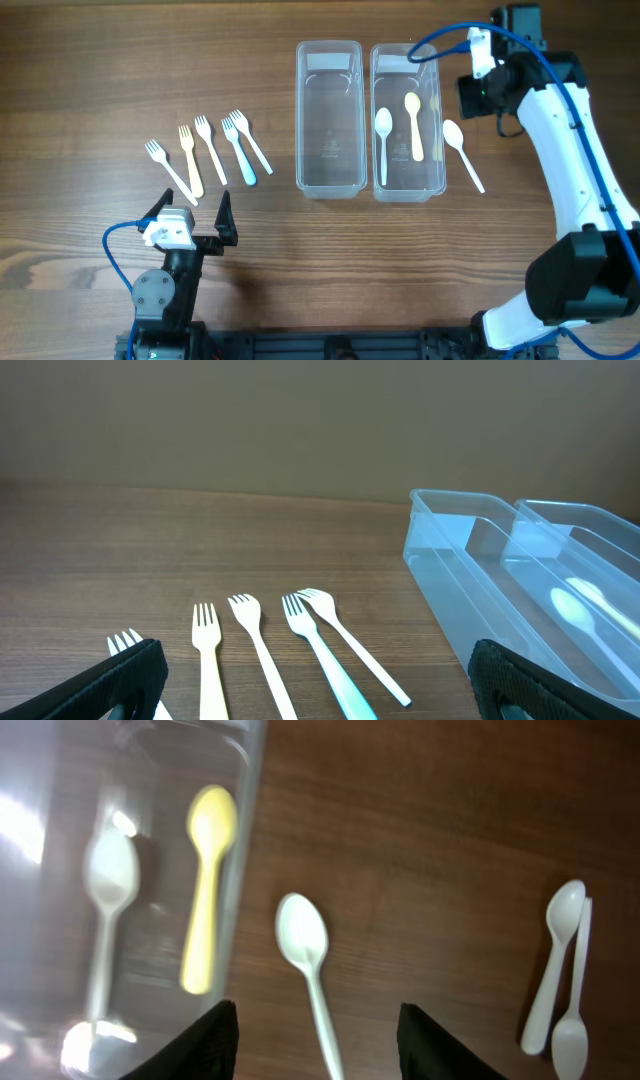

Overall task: Pack container
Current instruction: 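Grasp the next white spoon with the right gripper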

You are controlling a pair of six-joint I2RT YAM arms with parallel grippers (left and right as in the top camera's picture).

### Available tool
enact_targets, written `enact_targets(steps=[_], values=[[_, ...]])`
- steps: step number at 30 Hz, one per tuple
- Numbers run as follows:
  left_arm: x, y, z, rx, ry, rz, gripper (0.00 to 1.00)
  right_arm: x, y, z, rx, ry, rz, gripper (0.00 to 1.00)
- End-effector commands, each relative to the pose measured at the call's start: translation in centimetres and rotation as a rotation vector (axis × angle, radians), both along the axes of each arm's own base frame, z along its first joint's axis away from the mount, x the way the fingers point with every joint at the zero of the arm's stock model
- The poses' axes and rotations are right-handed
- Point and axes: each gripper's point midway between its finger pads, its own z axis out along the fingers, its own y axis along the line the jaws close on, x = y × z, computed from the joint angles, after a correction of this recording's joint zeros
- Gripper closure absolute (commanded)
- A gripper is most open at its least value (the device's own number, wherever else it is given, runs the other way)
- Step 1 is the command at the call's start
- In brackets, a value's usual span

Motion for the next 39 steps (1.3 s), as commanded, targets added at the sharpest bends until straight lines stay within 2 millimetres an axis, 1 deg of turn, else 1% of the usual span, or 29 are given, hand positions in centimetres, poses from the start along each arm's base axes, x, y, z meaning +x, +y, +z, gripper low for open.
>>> enact_targets(steps=[1,3,9,13,17,21,23,27,32,39], values=[[-0.1,-0.3,-0.2,0.014,0.007,-0.019,0.00,-1.2,-1.9,-2.4,-0.017,0.058,0.028,0.49],[-0.1,-0.3,-0.2,0.014,0.007,-0.019,0.00,-1.5,-2.7,-3.1,-0.007,0.071,0.009,0.49],[-0.1,-0.3,-0.2,0.014,0.007,-0.019,0.00,-2.4,-3.1,-5.2,0.066,0.097,0.049,0.52],[-0.1,-0.3,-0.2,0.014,0.007,-0.019,0.00,-2.7,-2.4,-6.4,0.094,0.119,0.089,0.57],[-0.1,-0.3,-0.2,0.014,0.007,-0.019,0.00,-3.2,-1.9,-8.7,0.128,0.153,0.096,0.58],[-0.1,-0.3,-0.2,0.014,0.007,-0.019,0.00,-3.8,-1.8,-11.1,0.136,0.187,0.095,0.58],[-0.1,-0.3,-0.2,0.014,0.007,-0.019,0.00,-4.1,-1.7,-12.1,0.138,0.203,0.093,0.60],[-0.1,-0.3,-0.2,0.014,0.007,-0.019,0.00,-3.8,-1.8,-13.3,0.139,0.211,0.093,0.61],[-0.1,-0.3,-0.2,0.014,0.007,-0.019,0.00,-3.4,-1.8,-14.0,0.139,0.207,0.093,0.65],[-0.1,-0.3,-0.2,0.014,0.007,-0.019,0.00,-3.9,-1.7,-17.0,0.150,0.274,0.090,0.65]])
